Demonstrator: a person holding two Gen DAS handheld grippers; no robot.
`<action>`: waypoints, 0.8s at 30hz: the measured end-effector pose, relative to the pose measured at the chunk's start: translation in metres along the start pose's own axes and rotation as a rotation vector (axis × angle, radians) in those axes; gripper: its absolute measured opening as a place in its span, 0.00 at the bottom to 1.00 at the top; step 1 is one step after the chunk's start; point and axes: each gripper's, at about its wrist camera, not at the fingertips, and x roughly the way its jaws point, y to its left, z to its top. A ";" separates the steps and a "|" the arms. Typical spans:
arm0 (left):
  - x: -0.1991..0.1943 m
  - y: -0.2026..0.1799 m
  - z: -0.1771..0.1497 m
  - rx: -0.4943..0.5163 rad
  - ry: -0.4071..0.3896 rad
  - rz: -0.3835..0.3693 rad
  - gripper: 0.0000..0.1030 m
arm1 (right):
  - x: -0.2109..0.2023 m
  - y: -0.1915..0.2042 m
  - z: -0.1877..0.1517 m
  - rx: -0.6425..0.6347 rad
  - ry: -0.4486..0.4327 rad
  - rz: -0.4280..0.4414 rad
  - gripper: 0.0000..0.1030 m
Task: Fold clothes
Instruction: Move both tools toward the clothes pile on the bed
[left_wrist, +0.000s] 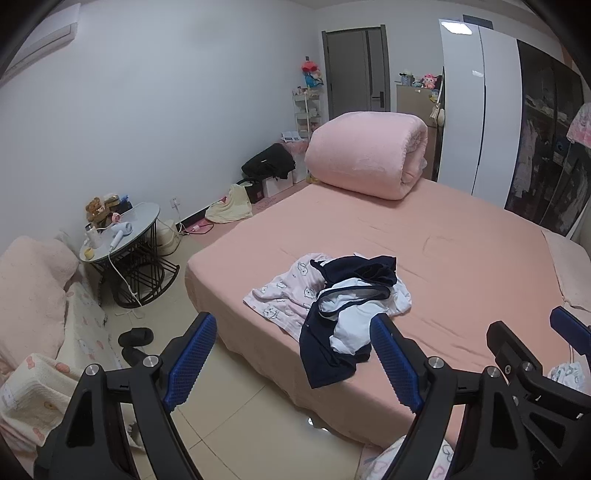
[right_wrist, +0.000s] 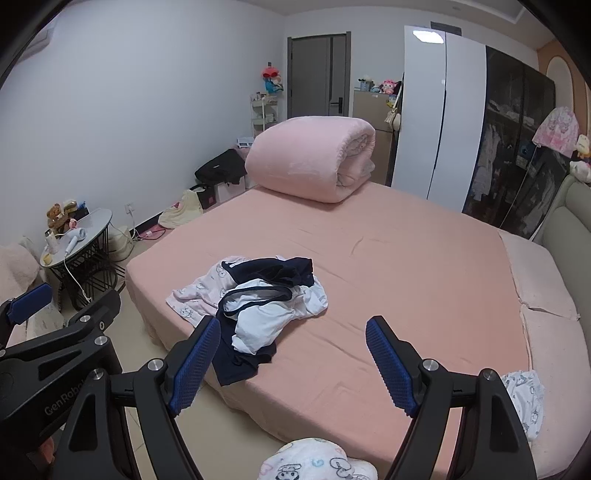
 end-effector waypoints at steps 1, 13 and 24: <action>0.001 -0.001 0.000 0.001 0.001 0.000 0.83 | 0.000 0.000 0.000 0.000 -0.005 0.000 0.78; 0.000 0.001 0.002 0.004 0.006 0.001 0.83 | -0.007 0.000 0.002 -0.009 -0.005 -0.013 0.78; 0.026 0.006 0.000 -0.035 0.041 -0.050 0.83 | 0.016 0.000 0.002 -0.020 0.007 -0.004 0.78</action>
